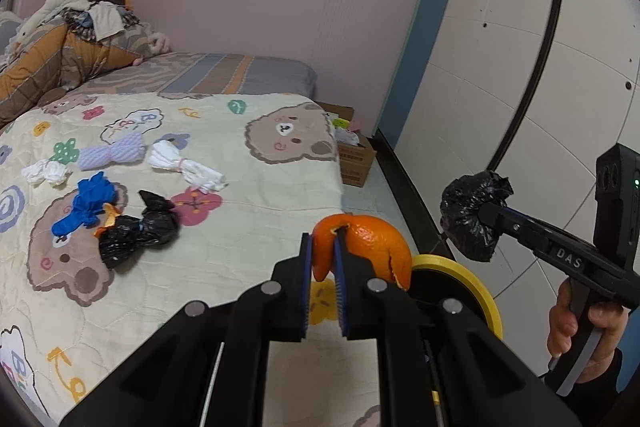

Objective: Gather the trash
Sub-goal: 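Carry the bag and peel over the yellow bin and open both tools to drop them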

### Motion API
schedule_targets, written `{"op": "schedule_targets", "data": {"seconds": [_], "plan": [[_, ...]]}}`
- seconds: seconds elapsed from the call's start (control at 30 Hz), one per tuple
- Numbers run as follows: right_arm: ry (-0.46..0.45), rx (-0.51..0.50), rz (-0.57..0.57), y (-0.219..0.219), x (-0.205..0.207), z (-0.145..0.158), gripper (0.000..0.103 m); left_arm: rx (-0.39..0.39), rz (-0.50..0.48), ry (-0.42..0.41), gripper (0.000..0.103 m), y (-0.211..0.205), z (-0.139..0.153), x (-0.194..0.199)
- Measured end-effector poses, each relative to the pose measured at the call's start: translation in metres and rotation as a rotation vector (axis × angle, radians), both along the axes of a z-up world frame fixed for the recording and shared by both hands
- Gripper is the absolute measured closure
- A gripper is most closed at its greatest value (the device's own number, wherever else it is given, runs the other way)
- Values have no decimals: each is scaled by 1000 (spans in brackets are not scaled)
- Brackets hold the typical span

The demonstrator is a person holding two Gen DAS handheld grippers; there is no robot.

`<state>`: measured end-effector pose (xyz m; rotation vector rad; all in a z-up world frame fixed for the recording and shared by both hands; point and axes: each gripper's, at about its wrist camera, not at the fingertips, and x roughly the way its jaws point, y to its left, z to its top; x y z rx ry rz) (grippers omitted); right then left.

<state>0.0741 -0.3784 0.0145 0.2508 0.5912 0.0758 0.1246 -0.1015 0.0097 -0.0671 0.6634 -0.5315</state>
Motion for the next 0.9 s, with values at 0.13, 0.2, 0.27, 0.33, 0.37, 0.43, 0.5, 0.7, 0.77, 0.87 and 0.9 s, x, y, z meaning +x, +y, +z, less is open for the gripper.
{"op": "schedule_targets", "data": {"seconds": [0.13, 0.2, 0.27, 0.33, 0.37, 0.43, 0.5, 0.7, 0.77, 0.87, 0.9], "plan": [[-3, 2, -32, -16, -9, -4, 77, 10, -36, 2, 93, -20, -2, -6], [-6, 2, -52, -26, -15, -6, 77, 21, -57, 4, 93, -31, -5, -10], [-7, 8, -70, -35, -20, -8, 77, 37, -77, 5, 93, -42, -7, -14], [-2, 20, -87, -45, -24, -13, 77, 55, -94, 6, 93, -53, -11, -17], [1, 24, -91, -48, -25, -15, 77, 64, -104, 10, 93, -59, -13, -19], [8, 31, -100, -55, -27, -19, 77, 73, -125, 20, 93, -69, -17, -21], [15, 41, -109, -62, -30, -25, 77, 86, -145, 28, 93, -78, -22, -23], [39, 65, -131, -80, -34, -39, 77, 125, -200, 61, 93, -108, -39, -27], [42, 70, -141, -86, -36, -42, 77, 137, -216, 76, 93, -117, -46, -29], [51, 81, -151, -93, -37, -47, 76, 147, -238, 89, 93, -127, -53, -31], [54, 83, -153, -96, -37, -49, 76, 148, -242, 93, 93, -129, -54, -30]]}}
